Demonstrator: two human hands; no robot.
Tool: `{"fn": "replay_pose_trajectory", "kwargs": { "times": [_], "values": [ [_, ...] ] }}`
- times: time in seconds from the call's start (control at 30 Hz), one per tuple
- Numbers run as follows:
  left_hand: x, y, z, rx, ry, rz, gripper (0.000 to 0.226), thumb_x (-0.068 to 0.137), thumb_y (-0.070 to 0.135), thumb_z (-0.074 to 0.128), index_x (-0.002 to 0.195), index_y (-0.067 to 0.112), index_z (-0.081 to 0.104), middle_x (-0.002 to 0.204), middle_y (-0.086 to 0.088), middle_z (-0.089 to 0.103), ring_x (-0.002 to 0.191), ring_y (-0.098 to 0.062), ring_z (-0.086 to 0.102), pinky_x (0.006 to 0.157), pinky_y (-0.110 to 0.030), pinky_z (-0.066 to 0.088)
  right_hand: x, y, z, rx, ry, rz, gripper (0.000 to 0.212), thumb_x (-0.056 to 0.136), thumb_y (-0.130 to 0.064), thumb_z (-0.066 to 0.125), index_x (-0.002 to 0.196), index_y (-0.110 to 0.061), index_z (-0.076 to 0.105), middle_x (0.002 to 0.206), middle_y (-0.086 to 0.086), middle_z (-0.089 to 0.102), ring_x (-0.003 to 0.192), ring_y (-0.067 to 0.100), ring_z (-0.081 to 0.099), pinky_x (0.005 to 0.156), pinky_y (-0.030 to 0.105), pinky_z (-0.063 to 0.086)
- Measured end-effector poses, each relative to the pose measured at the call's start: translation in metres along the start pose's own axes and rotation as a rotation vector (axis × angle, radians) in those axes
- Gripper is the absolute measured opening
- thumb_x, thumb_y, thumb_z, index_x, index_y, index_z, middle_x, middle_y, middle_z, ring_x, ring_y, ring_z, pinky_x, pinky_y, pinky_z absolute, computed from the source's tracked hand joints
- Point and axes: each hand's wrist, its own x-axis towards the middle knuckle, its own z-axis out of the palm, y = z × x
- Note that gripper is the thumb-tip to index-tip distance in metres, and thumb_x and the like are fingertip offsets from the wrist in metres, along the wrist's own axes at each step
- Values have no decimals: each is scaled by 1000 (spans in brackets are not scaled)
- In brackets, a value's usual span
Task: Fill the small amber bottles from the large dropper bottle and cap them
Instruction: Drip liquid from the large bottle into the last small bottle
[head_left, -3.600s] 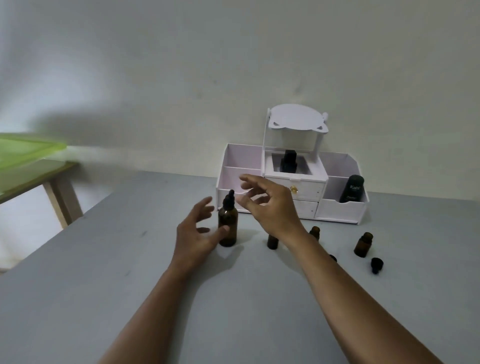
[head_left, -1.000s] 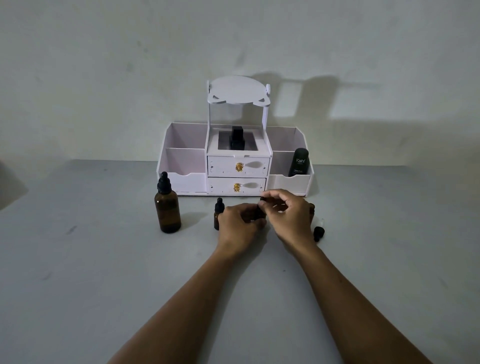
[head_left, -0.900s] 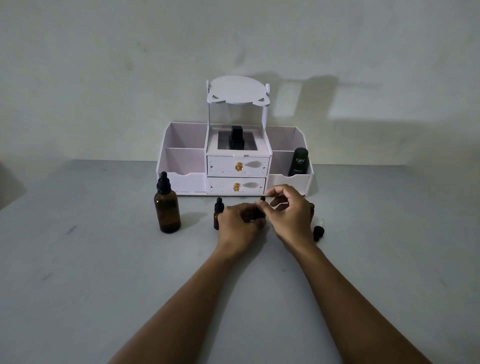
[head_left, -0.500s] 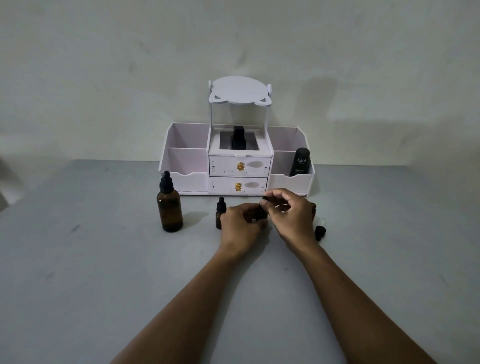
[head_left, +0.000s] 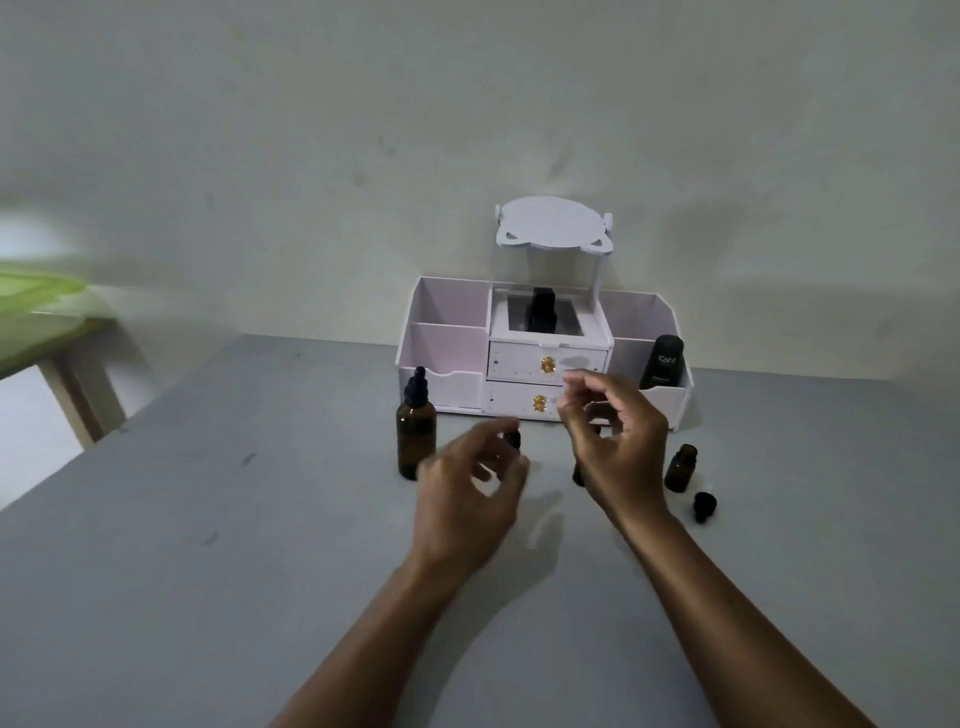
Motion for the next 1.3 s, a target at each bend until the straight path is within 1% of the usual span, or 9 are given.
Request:
{"fn": "replay_pose_trajectory", "kwargs": {
  "times": [0.1,0.2,0.4,0.47,0.57,0.67,0.9,1.17,1.3],
  "values": [
    [14,-7,-38,41,224,93,32,85,11,75,115,21,71,84,10,71,73,-6,67,67,-13,53,4,-19,27,107,-57,59,18,88,-6,70,105,-14,73,96,-4,72,84,9,68,73,17,54],
    [31,-29,-67,52,293,45,36,81,21,74,117,22,67,88,8,70,81,-8,68,66,-16,53,8,-30,59,158,-139,135,23,86,-9,73,108,-18,72,97,-5,72,85,7,68,71,16,54],
    [46,-82,-75,82,67,-146,69,72,41,77,136,26,58,118,7,68,105,-5,65,78,-24,57,15,-30,118,74,-310,270,41,87,-34,73,125,-22,65,109,-7,68,97,6,65,77,22,55],
    [46,-91,-73,44,-6,-178,71,70,42,78,137,25,59,125,9,67,111,-7,65,84,-26,58,18,-28,129,52,-327,288,37,87,-35,73,120,-18,68,107,-6,70,94,8,66,81,23,55],
    [46,-98,-73,-9,-81,-200,57,74,35,78,129,27,65,118,14,72,110,-3,67,90,-33,59,21,-25,135,24,-333,280,26,87,-35,73,101,-13,77,94,-3,76,84,8,70,79,23,56],
    [47,-100,-74,-50,-112,-196,45,82,17,79,126,20,69,110,7,76,101,-4,72,89,-33,61,21,-22,136,16,-331,274,26,86,-35,74,96,-12,78,90,-2,77,81,8,71,75,18,55],
    [48,-106,-75,-80,-111,-172,48,84,13,80,130,13,67,111,0,76,99,-3,73,81,-15,56,26,-32,138,-11,-325,177,10,84,-15,77,80,-6,79,74,-5,67,61,0,59,61,5,45],
    [45,-102,-75,-42,-116,-180,46,85,15,79,130,18,66,109,7,74,99,6,69,81,-13,57,29,-38,133,-48,-329,166,16,86,-25,75,92,-10,79,88,3,75,74,9,67,69,11,50],
    [41,-96,-72,-20,-100,-188,50,87,17,78,134,23,62,111,12,71,101,6,67,91,-28,60,46,-50,124,0,-309,158,20,88,-30,72,89,-10,77,84,1,75,71,6,66,68,14,51]
  ]
}}
